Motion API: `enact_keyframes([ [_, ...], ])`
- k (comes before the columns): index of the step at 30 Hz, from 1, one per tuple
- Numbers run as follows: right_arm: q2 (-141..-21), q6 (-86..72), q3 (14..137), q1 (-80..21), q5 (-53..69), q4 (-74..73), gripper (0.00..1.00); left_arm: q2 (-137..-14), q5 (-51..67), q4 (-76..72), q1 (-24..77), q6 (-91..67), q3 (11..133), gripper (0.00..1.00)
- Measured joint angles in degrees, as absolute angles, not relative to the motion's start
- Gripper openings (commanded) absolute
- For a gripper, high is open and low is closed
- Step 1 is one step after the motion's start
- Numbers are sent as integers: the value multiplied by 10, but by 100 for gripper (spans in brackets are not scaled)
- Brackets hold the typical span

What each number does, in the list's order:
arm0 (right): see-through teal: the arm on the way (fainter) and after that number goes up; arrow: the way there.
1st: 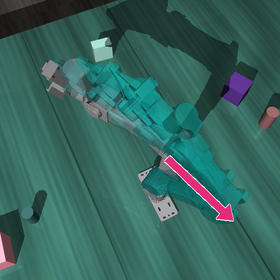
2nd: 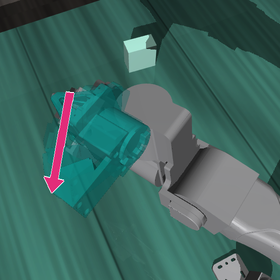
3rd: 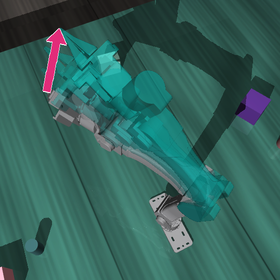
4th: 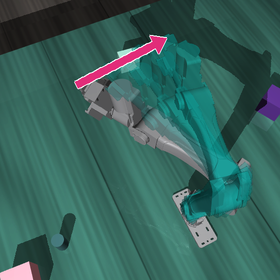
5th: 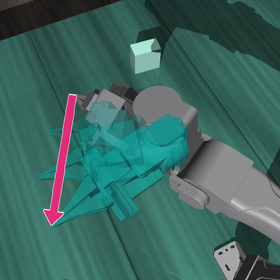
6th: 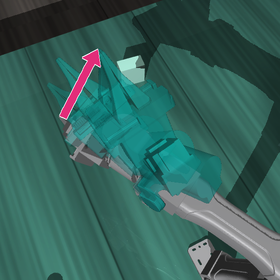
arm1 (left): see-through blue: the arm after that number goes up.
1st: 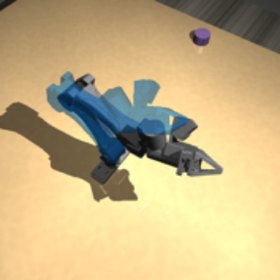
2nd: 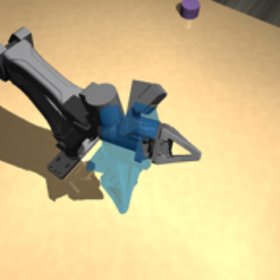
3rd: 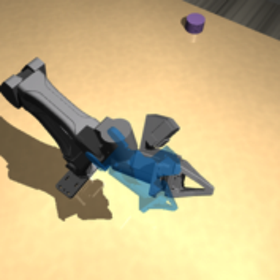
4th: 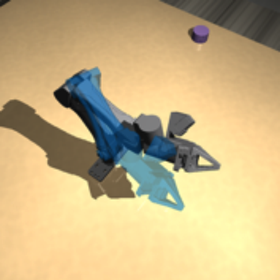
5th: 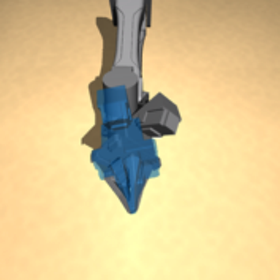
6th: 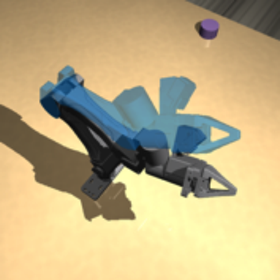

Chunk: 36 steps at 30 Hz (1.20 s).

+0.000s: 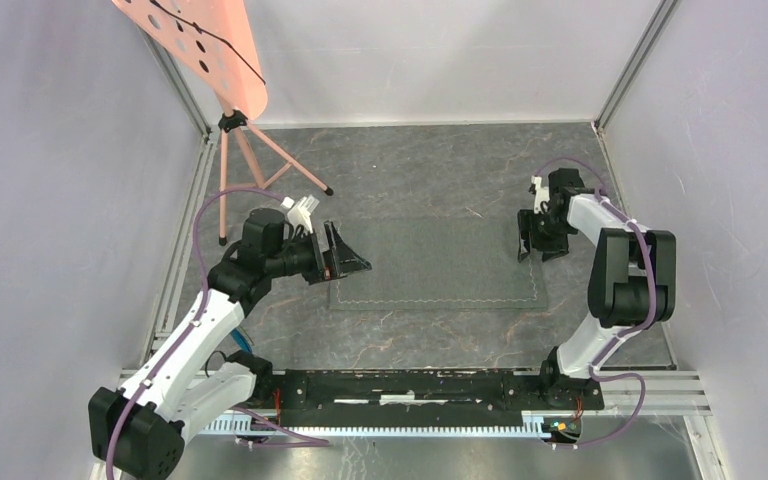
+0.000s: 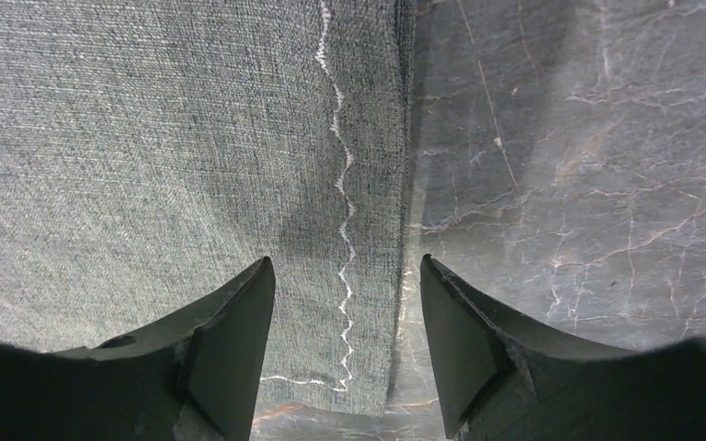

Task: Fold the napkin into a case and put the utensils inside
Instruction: Pick up the rectangle-folded napkin from the center of the board.

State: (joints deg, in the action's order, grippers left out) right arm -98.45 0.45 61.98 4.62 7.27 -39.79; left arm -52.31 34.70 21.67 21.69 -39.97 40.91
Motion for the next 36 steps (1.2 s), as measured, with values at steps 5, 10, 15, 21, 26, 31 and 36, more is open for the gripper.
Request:
enact_keyframes([
  [5,-991,-11,601,29,56,-374,57,-526,351,225,217,-390,409,100],
  [10,-986,-17,589,23,33,-357,45,-529,360,233,217,-384,409,100],
  [15,-968,-21,563,20,17,-324,9,-525,363,244,217,-383,413,100],
  [21,-962,-21,558,5,-16,-316,1,-509,363,255,217,-382,422,100],
  [26,-966,-7,566,-3,-106,-319,0,-500,363,264,217,-380,424,100],
  [31,-947,17,566,-8,-180,-317,0,-494,361,273,217,-380,424,100],
  [36,-908,18,567,-61,-181,-317,0,-491,360,276,217,-380,424,100],
])
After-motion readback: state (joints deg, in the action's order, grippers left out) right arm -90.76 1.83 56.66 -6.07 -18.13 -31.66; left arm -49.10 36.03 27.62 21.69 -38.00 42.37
